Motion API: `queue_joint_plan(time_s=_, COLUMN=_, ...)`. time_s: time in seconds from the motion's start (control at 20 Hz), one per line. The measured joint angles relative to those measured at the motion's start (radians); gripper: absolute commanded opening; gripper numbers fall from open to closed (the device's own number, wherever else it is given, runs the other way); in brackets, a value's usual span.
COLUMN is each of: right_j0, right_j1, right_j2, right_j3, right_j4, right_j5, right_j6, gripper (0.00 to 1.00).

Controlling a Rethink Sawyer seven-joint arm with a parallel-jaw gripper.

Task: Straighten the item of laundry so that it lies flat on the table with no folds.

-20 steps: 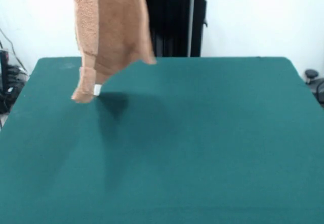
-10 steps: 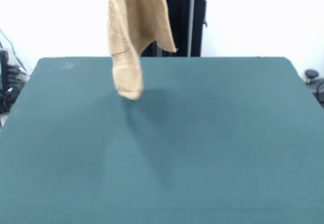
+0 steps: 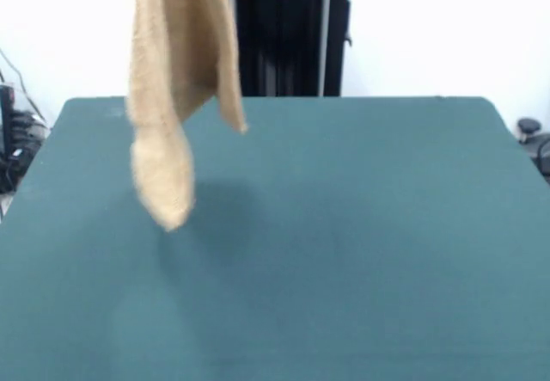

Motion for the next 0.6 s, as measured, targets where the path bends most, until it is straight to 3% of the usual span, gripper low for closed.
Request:
queue_joint_plan(time_s=0.1, right_j0=0.008, right_j1=0.035, right_j2=-0.001, right_j3=-0.050, right_j4=0.000, right_j5=0.024, right_j6=0.000, gripper=0.00)
queue_joint_plan(time_s=0.15, right_j0=0.023, right_j1=0.093, right_j2=-0.002, right_j3=-0.134, right_j4=-0.002, right_j5=0.070, right_j6=0.000, gripper=0.00)
queue_joint_plan(time_s=0.45, right_j0=0.062, right_j1=0.250, right_j2=-0.011, right_j3=-0.365, right_j4=-0.001, right_j5=0.211, right_j6=0.000, gripper=0.00)
queue_joint_plan(time_s=0.6, right_j0=0.076, right_j1=0.301, right_j2=-0.014, right_j3=-0.442, right_j4=-0.001, right_j5=0.253, right_j6=0.000, gripper=0.00)
